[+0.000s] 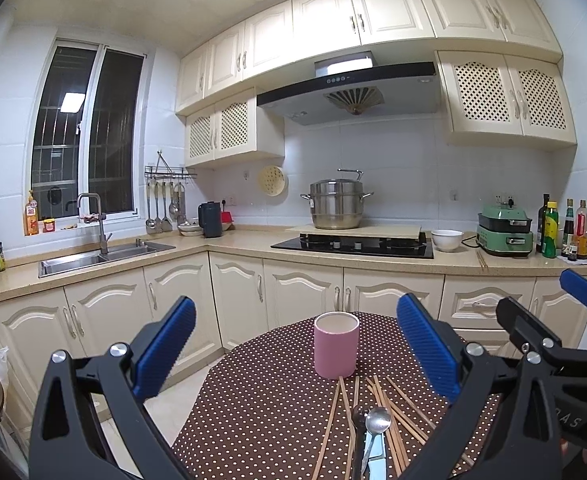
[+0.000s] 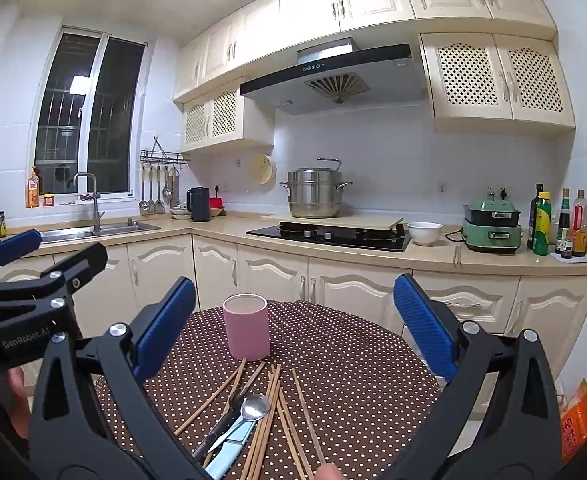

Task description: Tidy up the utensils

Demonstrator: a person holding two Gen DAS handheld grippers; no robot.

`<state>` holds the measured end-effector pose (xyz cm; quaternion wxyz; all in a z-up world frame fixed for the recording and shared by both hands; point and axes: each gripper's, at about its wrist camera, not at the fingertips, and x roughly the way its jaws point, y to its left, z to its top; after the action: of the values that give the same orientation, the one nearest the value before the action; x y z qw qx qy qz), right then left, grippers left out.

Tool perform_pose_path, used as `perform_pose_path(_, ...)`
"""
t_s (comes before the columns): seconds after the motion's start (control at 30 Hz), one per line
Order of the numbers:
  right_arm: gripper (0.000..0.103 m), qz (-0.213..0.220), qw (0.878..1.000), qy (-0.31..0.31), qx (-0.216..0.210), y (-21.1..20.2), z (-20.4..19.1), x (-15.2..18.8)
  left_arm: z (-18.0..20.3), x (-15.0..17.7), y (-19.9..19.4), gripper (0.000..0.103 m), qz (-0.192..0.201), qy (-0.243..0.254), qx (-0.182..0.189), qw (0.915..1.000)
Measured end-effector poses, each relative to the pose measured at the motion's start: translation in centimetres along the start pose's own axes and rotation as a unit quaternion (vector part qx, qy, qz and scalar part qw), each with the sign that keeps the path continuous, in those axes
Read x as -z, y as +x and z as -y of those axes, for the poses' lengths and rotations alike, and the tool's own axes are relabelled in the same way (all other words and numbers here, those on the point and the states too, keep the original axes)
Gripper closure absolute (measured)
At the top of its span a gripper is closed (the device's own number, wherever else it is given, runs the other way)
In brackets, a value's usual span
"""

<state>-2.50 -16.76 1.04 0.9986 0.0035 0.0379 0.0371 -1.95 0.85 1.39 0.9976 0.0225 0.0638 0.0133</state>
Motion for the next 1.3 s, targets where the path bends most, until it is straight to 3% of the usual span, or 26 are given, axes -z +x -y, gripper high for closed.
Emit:
perform_pose_path(0.23,0.006,-0.009,0.999,0.020,-0.025,-0.4,0.5,-0.2,0.0,-0.4,-1.2,0.004,0.013,0.000,-0.005,0.9999)
perform_pose_path(0.47,0.006,-0.015,1.000,0.020,-0.008,-0.2,0.6,0.2,0.5,-0.3,-0.6,0.004,-0.002,0.006,-0.007,1.0000)
perform_pose_path(0.7,0.006,-0.047,0.998,0.029,-0.008,1.5,1.3,1.2,0.7,0.4,2.2,0.004,-0.059,0.002,0.021,0.9981)
perform_pose_path(0.93,0.006,-0.126,0.990,0.052,-0.047,5.3,2.1,3.4,0.7,2.5,6.1,0.004,-0.120,0.010,0.039,0.9919)
perform_pose_path(1.03,0.006,-0.153,0.988,0.020,-0.029,7.2,2.2,4.4,0.4,3.6,9.0,0.004,-0.170,0.020,0.033,0.9846)
perform_pose_path(1.1,0.006,-0.186,0.982,-0.005,-0.018,8.8,2.5,5.3,-0.4,4.6,11.8,0.004,-0.223,0.021,0.024,0.9742)
perform_pose_path(1.17,0.006,-0.207,0.978,-0.011,-0.015,9.8,3.1,6.0,-1.6,6.0,14.9,0.004,-0.292,0.009,0.031,0.9559)
perform_pose_path(1.3,0.006,-0.258,0.966,-0.029,-0.008,12.3,4.3,7.8,-3.1,8.9,19.6,0.004,-0.372,-0.010,0.060,0.9263)
